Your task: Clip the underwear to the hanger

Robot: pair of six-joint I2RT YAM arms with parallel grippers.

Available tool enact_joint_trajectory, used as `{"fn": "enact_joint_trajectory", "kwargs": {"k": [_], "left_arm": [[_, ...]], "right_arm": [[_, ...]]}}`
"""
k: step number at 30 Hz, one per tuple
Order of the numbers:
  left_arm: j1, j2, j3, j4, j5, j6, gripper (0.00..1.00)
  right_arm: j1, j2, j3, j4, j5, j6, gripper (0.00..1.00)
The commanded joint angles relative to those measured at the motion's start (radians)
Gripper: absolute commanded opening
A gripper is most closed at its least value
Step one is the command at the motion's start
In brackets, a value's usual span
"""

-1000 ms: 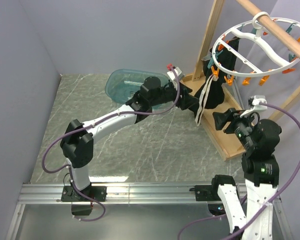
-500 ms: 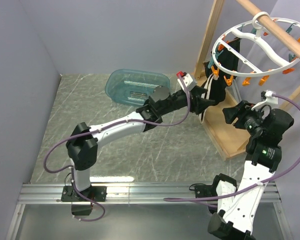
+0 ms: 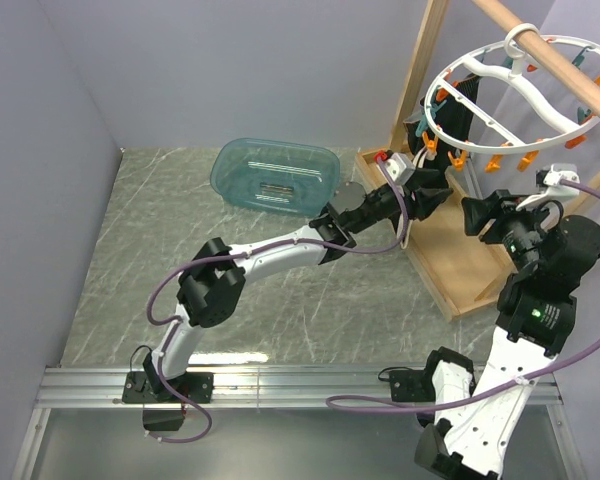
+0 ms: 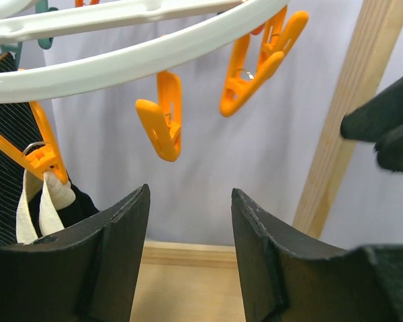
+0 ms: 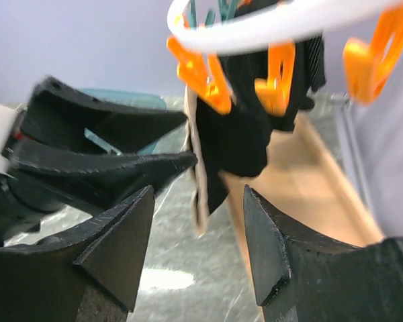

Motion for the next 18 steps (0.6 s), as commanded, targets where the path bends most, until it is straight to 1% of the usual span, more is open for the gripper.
{"fn": "enact_joint_trajectory", "kwargs": {"k": [1, 7, 13, 18], "left_arm": [[-0.015, 0.01, 0.067, 0.102, -0.042, 0.015, 0.56], [-0.022, -0.001, 0.046, 0.097, -0.047, 0.023, 0.57], [-0.022, -0.016, 0.018, 0.106, 0.009, 0.03, 0.58], [-0.022, 0.011, 0.056, 0.105, 0.016, 0.059, 0.58]], "right_arm": [[-0.006, 0.028, 0.059, 0.088, 0.006, -0.029, 0.62], [-0.008, 0.141, 0.123, 0.128, 0.017, -0.015, 0.61], [-0.009, 0.203, 0.137, 0.191, -0.038, 0.031, 0.6], [-0.008, 0.22, 0.134, 0.222, -0.084, 0.099, 0.57]]}}
